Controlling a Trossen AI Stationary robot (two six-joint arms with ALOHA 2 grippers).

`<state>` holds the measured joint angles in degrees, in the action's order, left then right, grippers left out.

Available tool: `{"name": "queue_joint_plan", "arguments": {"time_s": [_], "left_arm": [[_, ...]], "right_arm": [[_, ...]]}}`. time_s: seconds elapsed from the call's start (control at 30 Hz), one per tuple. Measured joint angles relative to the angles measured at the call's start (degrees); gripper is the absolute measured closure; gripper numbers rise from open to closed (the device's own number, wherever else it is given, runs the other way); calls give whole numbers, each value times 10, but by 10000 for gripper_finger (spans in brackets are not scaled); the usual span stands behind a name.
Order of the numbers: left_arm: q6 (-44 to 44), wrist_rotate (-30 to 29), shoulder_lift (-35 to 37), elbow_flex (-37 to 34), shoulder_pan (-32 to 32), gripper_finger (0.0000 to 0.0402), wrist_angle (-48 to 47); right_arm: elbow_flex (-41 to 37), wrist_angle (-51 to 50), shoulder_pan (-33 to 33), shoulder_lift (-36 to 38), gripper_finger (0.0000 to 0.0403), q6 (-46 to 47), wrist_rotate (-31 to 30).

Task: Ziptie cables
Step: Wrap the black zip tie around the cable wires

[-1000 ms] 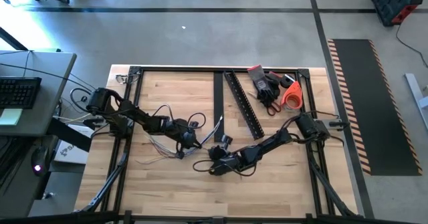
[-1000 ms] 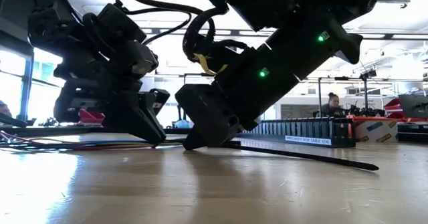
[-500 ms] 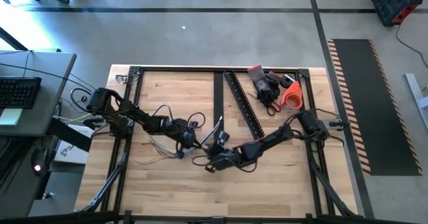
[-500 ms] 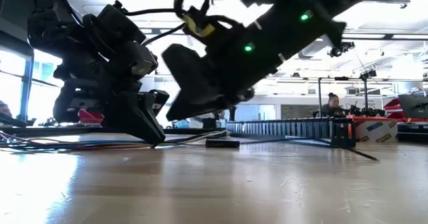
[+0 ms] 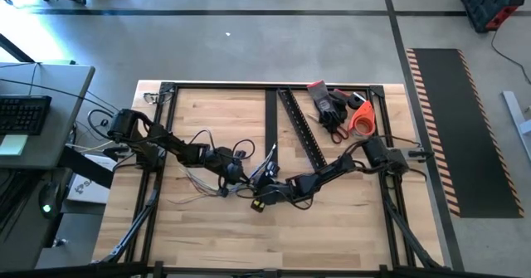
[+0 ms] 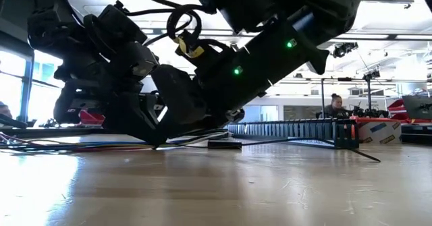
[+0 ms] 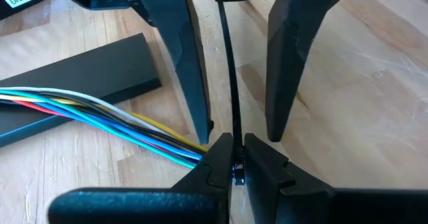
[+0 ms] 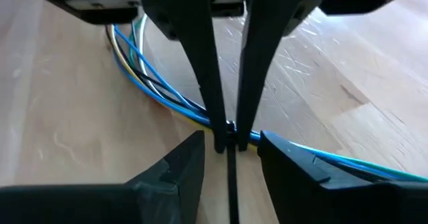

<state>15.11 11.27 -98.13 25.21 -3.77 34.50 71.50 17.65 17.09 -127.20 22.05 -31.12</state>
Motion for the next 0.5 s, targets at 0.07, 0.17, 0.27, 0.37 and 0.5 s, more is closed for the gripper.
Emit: {"name": "queue_joint_plan", "arguments": {"time_s": [0.07,0.17,0.27,0.37,0.5], "left_arm": [[0,0,0,0,0,392,0],[0,0,0,0,0,392,1],[0,0,0,0,0,392,1],[0,0,0,0,0,392,2],[0,0,0,0,0,392,2]], "right_arm": [[0,-6,0,0,280,0,2],[0,-14,-2,0,289,1,2],[0,-21,-5,0,298,11,5],[0,-25,-9,0,310,12,21],[0,-27,-11,-5,327,9,38]]}}
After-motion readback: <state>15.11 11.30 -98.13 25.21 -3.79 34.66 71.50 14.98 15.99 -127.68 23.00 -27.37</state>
